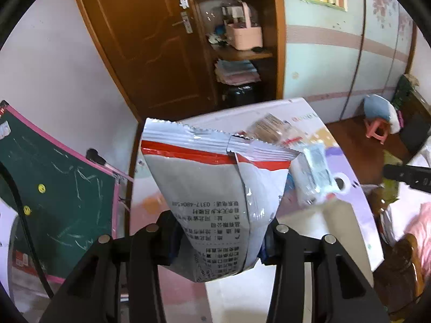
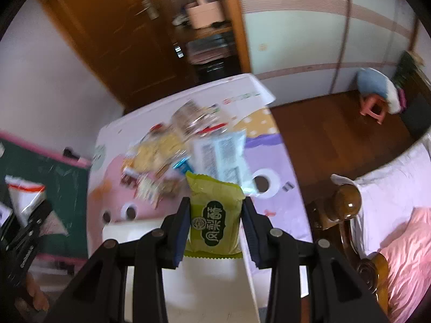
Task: Organize snacks
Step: 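Carry both packets over the white tray and release them inside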
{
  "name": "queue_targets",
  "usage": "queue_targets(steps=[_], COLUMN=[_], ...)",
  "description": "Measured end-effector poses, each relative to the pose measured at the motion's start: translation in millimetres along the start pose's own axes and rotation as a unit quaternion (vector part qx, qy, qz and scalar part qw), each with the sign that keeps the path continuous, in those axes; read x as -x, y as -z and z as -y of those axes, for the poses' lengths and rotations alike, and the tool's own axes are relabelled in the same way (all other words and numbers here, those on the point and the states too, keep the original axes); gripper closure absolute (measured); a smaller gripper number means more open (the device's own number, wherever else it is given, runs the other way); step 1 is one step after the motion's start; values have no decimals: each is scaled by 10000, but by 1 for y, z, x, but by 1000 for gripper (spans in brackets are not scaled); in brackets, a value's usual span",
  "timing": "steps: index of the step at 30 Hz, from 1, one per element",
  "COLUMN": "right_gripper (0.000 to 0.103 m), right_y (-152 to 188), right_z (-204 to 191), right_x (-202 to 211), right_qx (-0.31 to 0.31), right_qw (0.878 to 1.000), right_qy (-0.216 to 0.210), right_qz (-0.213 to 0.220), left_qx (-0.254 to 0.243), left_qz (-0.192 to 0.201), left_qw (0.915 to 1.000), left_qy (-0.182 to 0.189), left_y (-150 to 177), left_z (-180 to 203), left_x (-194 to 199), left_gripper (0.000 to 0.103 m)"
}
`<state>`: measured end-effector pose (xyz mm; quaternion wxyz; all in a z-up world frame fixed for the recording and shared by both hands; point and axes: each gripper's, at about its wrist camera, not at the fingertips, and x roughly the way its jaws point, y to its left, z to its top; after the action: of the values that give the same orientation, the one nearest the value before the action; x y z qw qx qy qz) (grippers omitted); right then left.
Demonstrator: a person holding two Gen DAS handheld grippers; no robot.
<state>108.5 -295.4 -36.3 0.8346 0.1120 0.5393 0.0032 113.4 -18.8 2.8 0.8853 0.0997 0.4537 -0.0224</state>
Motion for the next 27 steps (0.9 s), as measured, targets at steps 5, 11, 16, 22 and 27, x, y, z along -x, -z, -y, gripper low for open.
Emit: queue_targets(steps=[5,11,16,22,27], right_gripper=[66,65,65,63,44], right_y=[33,73,96,105,106], right_z=[-27,-47,-53,-57,-62], right_x=[-8,-37,-59,-65,-58], right_qx=[581,944,1030,983,1005], right_qw=[9975,9915,9878,9869,9879], right_qy=[-132,-54,122,235,317], right_qz=[-368,-897,-1158,-1262,-1140], left_qx=[-20,109,264,350,456], left_qz=[-403,-1016,-1291,-1335,-1029], left_qw=[9987,9925,9884,9881,9915], left_qy=[314,671,750,684,645], left_y=[38,83,109,115,112], left_z=[19,36,36,28,22], left_x=[0,-28,-46,-52,-41], left_gripper=[61,61,61,52,4])
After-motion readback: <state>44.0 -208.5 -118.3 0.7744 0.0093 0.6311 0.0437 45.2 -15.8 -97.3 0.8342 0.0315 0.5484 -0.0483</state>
